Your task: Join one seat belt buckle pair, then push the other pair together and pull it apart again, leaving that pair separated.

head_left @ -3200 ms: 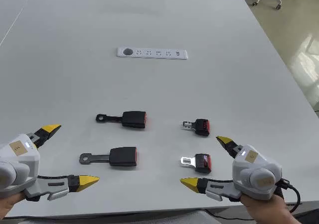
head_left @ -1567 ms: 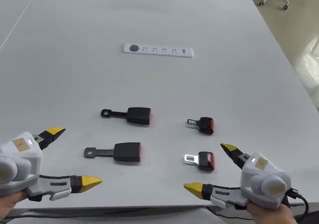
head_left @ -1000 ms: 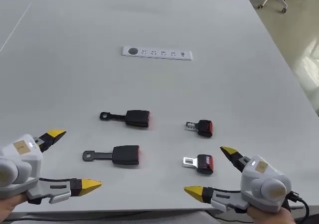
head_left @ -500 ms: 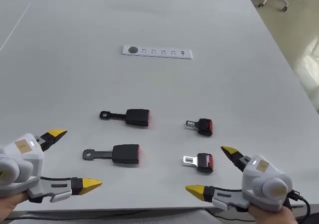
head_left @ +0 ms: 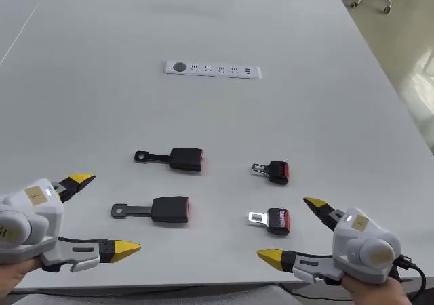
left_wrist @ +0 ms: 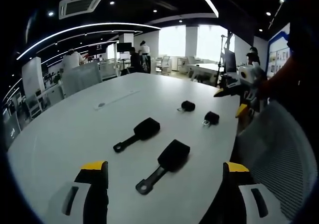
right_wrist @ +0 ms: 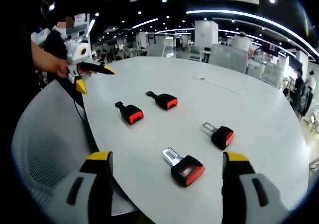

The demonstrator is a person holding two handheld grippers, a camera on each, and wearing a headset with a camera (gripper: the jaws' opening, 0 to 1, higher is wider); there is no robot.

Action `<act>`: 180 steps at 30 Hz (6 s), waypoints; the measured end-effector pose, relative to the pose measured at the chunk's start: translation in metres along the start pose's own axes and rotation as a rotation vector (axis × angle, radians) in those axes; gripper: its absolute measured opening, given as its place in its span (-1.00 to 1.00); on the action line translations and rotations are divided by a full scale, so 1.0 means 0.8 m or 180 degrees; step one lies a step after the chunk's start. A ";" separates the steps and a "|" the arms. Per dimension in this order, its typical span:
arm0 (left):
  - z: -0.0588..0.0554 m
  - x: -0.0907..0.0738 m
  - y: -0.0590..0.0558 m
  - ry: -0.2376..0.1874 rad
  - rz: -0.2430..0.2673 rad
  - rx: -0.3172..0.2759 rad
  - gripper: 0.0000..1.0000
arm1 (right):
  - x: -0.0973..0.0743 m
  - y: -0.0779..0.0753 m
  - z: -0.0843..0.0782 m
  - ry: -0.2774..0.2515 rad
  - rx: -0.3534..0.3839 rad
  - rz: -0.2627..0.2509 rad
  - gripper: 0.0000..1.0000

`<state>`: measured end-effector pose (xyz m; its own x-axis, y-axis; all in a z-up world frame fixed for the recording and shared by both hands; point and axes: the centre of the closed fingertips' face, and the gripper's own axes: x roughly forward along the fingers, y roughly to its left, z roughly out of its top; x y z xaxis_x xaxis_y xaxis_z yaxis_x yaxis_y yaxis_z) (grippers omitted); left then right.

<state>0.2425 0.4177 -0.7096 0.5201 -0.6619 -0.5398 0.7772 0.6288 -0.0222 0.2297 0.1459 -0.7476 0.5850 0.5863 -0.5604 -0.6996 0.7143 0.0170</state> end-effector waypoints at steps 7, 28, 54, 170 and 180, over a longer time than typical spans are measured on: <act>-0.001 0.007 0.001 0.0036 -0.0056 0.0064 0.90 | 0.002 -0.010 -0.007 0.0133 -0.0114 0.0033 0.76; -0.008 0.047 0.000 0.0209 -0.0300 0.0201 0.82 | 0.023 -0.024 -0.027 0.0406 -0.0215 0.0270 0.61; -0.034 0.127 -0.005 0.0582 -0.0831 0.0494 0.51 | 0.048 -0.044 -0.062 0.0867 -0.0419 0.0855 0.44; -0.068 0.156 -0.019 0.1178 -0.1602 0.1545 -0.33 | 0.183 0.064 0.003 0.0573 -0.0804 0.1789 -0.31; -0.071 0.157 -0.016 0.1210 -0.1612 0.1580 -0.34 | 0.190 0.076 0.009 0.0698 -0.0852 0.1779 -0.32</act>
<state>0.2778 0.3498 -0.8251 -0.0245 -0.5778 -0.8158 0.9996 -0.0245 -0.0126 0.2789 0.2812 -0.8262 0.0264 0.7297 -0.6832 -0.9683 0.1884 0.1638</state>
